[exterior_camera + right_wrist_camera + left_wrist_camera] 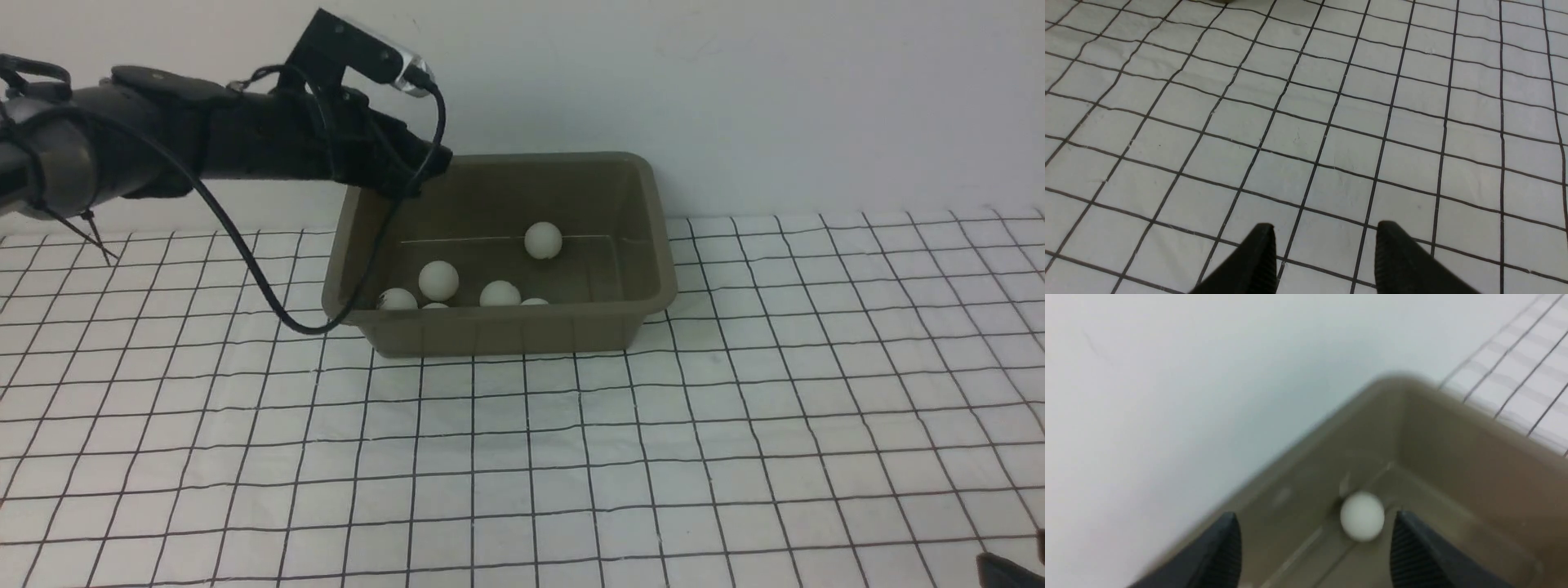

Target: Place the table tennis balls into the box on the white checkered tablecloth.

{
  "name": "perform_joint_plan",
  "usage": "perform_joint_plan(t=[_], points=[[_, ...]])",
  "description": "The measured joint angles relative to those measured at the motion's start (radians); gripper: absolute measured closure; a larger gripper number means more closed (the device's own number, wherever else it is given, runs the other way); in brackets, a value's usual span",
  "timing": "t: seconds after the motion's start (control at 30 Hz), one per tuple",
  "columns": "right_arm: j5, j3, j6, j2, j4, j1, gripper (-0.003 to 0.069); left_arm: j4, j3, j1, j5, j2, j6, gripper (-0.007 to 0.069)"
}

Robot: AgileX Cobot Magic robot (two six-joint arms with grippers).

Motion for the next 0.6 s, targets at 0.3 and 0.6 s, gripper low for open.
perform_joint_plan(t=[0.3, 0.6], points=[[0.000, 0.000, 0.000, 0.000, 0.000, 0.000, 0.0345, 0.334, 0.000, 0.000, 0.085, -0.332, -0.284, 0.0220], [0.000, 0.000, 0.000, 0.000, 0.000, 0.000, 0.0345, 0.489, 0.000, 0.000, 0.268, -0.464, -0.495, 0.0220]])
